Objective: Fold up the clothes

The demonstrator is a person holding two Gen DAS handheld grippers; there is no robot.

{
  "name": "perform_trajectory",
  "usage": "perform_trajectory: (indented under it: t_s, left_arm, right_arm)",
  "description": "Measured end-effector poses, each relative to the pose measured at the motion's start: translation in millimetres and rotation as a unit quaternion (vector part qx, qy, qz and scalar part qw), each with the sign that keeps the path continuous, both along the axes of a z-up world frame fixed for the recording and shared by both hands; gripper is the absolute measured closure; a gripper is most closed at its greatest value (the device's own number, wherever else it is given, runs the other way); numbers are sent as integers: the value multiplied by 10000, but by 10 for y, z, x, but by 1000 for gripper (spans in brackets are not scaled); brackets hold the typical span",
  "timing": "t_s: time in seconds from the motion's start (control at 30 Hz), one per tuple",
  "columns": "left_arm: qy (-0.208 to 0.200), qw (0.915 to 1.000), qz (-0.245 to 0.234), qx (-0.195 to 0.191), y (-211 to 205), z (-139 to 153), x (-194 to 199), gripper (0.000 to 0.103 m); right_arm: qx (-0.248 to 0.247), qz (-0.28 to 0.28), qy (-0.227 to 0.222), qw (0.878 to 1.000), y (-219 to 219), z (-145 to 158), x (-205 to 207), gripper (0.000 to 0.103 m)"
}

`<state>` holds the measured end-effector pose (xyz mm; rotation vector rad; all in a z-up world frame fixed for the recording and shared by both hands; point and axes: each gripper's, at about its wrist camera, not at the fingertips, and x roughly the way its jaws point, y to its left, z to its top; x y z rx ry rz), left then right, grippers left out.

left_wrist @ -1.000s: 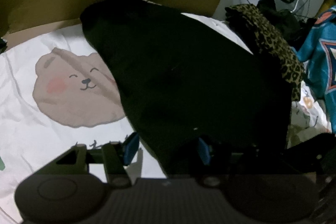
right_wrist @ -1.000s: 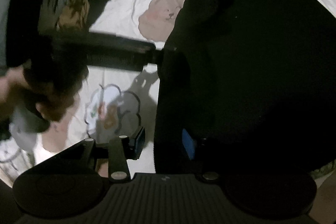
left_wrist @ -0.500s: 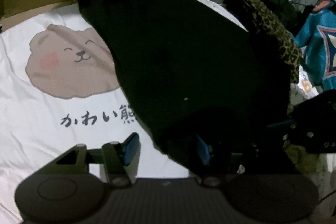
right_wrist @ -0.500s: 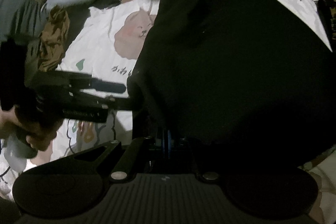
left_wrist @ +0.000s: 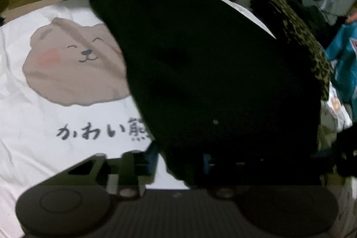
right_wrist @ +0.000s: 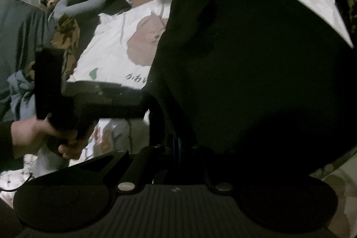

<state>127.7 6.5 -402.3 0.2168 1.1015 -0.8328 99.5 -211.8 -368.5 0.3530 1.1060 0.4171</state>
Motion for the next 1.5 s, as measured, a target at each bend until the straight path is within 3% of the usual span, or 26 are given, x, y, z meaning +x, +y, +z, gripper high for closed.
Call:
perform_trajectory:
  t_s: [0.07, 0.2, 0.43, 0.63, 0.83, 0.97, 1.1, 1.43, 1.5]
  left_arm:
    - [136, 9998, 146, -63, 60, -7, 68, 87]
    - [314, 9988, 311, -194, 221, -1, 144, 95]
    - [311, 9986, 388, -185, 407, 3, 165, 97]
    - [232, 9993, 288, -52, 467, 16, 134, 97]
    - [181, 9992, 292, 215, 591, 83, 77, 97]
    - [199, 9985, 499, 123, 673, 206, 91, 94]
    - [351, 9976, 600, 29, 682, 301, 107, 77]
    - [1229, 9905, 546, -276, 557, 233, -39, 63]
    - [1319, 9898, 485, -249, 514, 203, -74, 56]
  right_arm:
    - [75, -10, 92, 9999, -3, -16, -12, 98]
    - [279, -103, 253, 9992, -68, -46, -34, 67]
    - [415, -210, 421, 9980, -184, -111, -56, 67]
    - [-110, -395, 637, 9971, -294, -338, -57, 66]
    - [-134, -516, 754, 9957, -415, -377, -108, 66]
    - [-35, -798, 488, 9956, -552, -271, -139, 66]
    - [-334, -1262, 221, 9912, -815, -185, -119, 66]
    - [-1144, -2523, -100, 9608, -1629, -83, -23, 65]
    - [-1212, -2703, -126, 9550, -1752, -81, -23, 65]
